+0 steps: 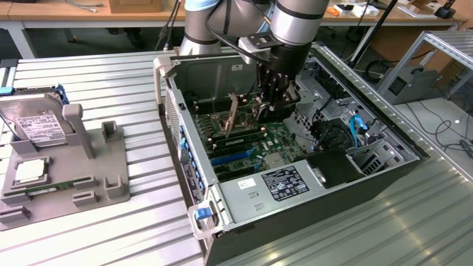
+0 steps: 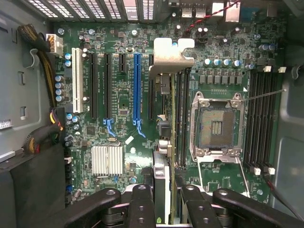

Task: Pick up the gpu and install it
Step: 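Insert the gpu into the slot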

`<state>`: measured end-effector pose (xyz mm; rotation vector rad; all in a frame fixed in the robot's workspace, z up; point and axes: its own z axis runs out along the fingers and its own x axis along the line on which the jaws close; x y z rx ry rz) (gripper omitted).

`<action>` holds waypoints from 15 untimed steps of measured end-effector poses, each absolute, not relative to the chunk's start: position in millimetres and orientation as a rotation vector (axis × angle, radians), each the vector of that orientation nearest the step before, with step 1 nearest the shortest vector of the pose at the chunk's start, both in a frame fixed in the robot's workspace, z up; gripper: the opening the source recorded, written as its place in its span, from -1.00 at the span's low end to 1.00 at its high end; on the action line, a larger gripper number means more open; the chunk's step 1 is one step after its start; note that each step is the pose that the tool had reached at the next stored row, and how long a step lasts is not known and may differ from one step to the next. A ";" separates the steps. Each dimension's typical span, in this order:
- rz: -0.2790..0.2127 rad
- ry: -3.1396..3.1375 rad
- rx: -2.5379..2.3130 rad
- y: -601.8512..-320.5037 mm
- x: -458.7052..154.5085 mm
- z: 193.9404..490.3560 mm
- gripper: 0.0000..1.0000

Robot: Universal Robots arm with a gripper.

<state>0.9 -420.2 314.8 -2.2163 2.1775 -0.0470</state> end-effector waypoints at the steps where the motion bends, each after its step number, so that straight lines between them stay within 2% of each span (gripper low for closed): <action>1: -0.047 2.178 -2.216 -420.2 0.8 314.6 -0.47; 15: -0.047 2.178 -2.216 -420.2 0.5 311.0 -0.47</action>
